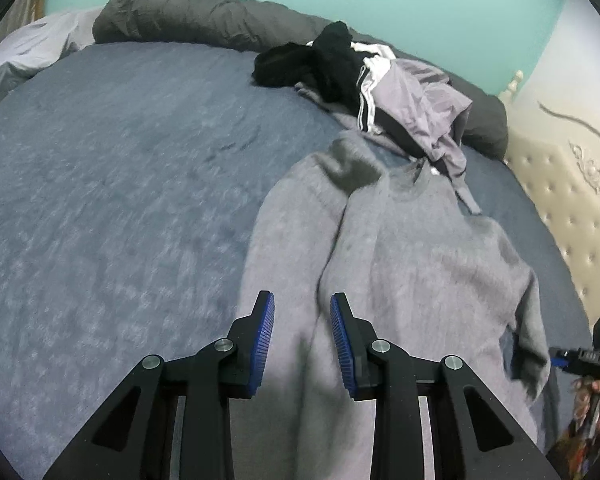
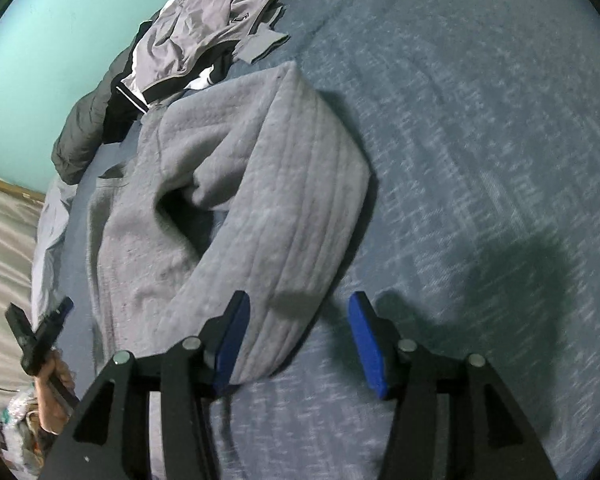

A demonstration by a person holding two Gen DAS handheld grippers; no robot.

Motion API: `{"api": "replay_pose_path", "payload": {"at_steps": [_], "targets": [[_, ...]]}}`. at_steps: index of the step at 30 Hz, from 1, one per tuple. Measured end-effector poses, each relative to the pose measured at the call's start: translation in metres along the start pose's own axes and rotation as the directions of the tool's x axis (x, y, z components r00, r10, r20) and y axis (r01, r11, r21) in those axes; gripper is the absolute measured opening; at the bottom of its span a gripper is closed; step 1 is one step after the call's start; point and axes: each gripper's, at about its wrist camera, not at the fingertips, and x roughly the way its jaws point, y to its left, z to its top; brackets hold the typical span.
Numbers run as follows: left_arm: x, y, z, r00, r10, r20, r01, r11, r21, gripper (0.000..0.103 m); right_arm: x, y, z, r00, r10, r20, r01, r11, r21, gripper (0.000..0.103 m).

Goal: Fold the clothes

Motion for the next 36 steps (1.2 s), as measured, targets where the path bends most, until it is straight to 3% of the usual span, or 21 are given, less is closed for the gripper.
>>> {"api": "replay_pose_path", "payload": {"at_steps": [6, 8, 10, 16, 26, 36], "targets": [[-0.021, 0.032, -0.018, 0.997, 0.052, -0.052, -0.052, 0.999, -0.004, 0.035, -0.009, 0.013, -0.008, 1.000, 0.012, 0.011, -0.011, 1.000, -0.025, 0.053], [-0.020, 0.039, -0.022, 0.995, 0.058, -0.085, -0.058, 0.998, 0.001, 0.049, -0.012, 0.016, -0.010, 1.000, 0.010, 0.014, -0.010, 0.999, -0.035, 0.053], [-0.018, 0.042, -0.028, 0.992, 0.057, -0.116, -0.056, 0.998, 0.013, 0.057, -0.014, 0.016, -0.012, 1.000, 0.011, 0.019, -0.011, 0.999, -0.034, 0.053], [-0.011, 0.042, -0.041, 0.985, 0.043, -0.168, -0.037, 0.999, 0.038, 0.068, -0.021, 0.012, -0.017, 1.000, 0.005, 0.029, -0.004, 1.000, -0.031, 0.053], [0.001, 0.033, -0.061, 0.968, 0.036, -0.248, -0.009, 0.994, 0.110, 0.069, -0.025, 0.003, -0.022, 1.000, 0.000, 0.030, 0.000, 1.000, -0.018, 0.053], [0.001, 0.034, -0.082, 0.961, -0.014, -0.276, 0.044, 0.993, 0.105, 0.068, -0.020, 0.004, -0.026, 1.000, 0.004, 0.018, -0.003, 1.000, -0.026, 0.053]]}}
